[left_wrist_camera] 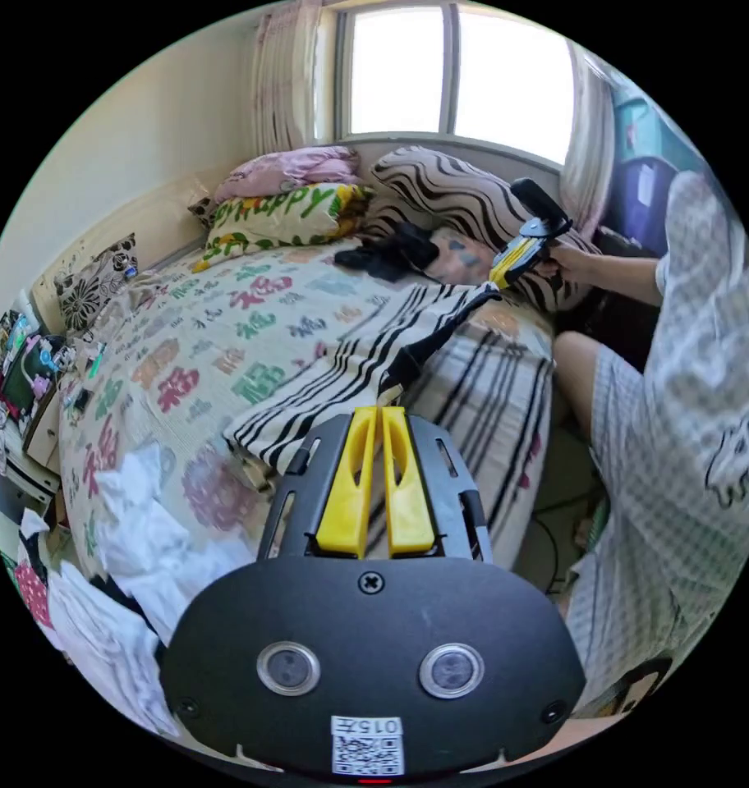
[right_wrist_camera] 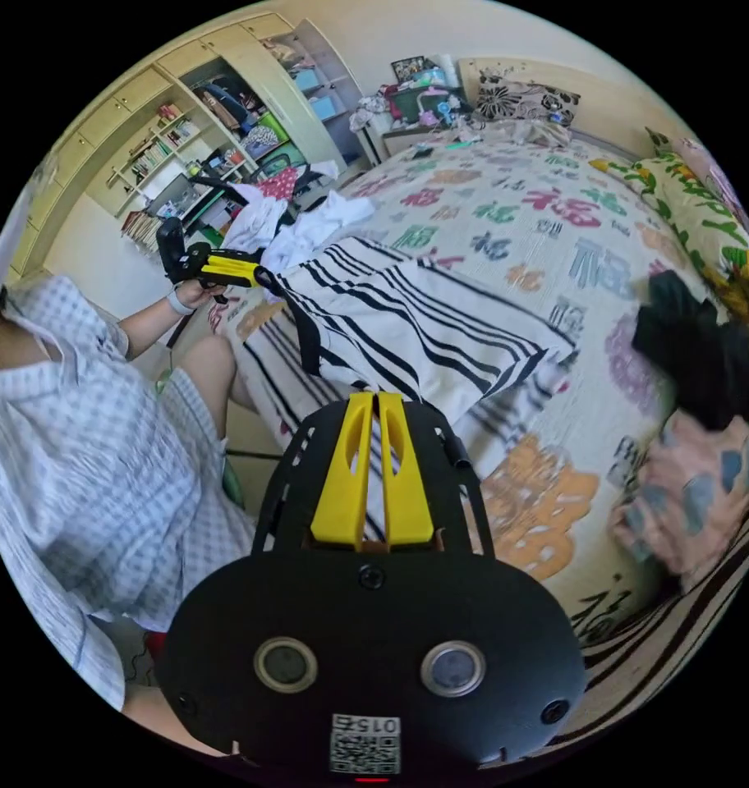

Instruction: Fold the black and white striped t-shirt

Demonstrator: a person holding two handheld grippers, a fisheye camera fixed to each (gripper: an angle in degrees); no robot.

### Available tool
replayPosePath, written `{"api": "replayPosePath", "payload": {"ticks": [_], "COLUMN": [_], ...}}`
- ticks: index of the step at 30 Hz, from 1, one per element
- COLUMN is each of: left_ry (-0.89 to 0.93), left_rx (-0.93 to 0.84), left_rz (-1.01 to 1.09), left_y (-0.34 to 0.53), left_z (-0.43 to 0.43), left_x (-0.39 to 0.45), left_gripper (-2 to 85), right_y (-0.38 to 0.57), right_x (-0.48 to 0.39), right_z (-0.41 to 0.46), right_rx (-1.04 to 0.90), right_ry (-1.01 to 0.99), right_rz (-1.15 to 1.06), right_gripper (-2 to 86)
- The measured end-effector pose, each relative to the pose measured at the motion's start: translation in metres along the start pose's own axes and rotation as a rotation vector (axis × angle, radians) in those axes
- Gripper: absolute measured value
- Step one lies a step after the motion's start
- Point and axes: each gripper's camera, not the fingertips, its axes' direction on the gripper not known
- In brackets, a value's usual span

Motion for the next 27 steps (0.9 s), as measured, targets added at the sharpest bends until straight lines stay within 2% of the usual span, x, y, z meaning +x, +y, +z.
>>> {"api": "replayPosePath", "payload": {"ticks": [4, 7, 15, 17, 21, 25, 27], "left_ry": [0.008, -0.036, -0.057, -0.052, 0.016, 0.122, 0.154], "left_rx": [-0.099, -0.163, -0.327, -0.294, -0.078, -0.144, -0.250], "left_rz": [-0.041, -0.031, 0.008, -0.040, -0.262, -0.373, -0.436], "left_y": [0.054, 0.066, 0.082, 0.085, 0.076, 0.076, 0.088], "left_z": [0.019, 0.028, 0.028, 0.015, -0.006, 0.035, 0.053], "left_x": [0.052, 0.073, 0.082, 0.074, 0.044, 0.020, 0.009], "left_gripper": [0.0, 0.0, -0.7, -0.8, -0.8, -0.5, -0.6], "right_y": [0.058, 0.086, 0.127, 0.132, 0.125, 0.116, 0.122], "right_x": [-0.025, -0.032, -0.027, -0.029, -0.033, -0.026, -0.017], "right_z": [0.032, 0.048, 0.029, 0.016, 0.013, 0.041, 0.064], "right_rx": [-0.078, -0.133, -0.173, -0.124, -0.017, -0.077, -0.218], "right_ry": [-0.037, 0.016, 0.071, 0.048, -0.042, -0.120, -0.076], "right_rz": [0.041, 0.059, 0.180, 0.180, 0.156, 0.150, 0.168], "right_gripper": [0.2, 0.3, 0.2, 0.0, -0.2, -0.3, -0.5]}}
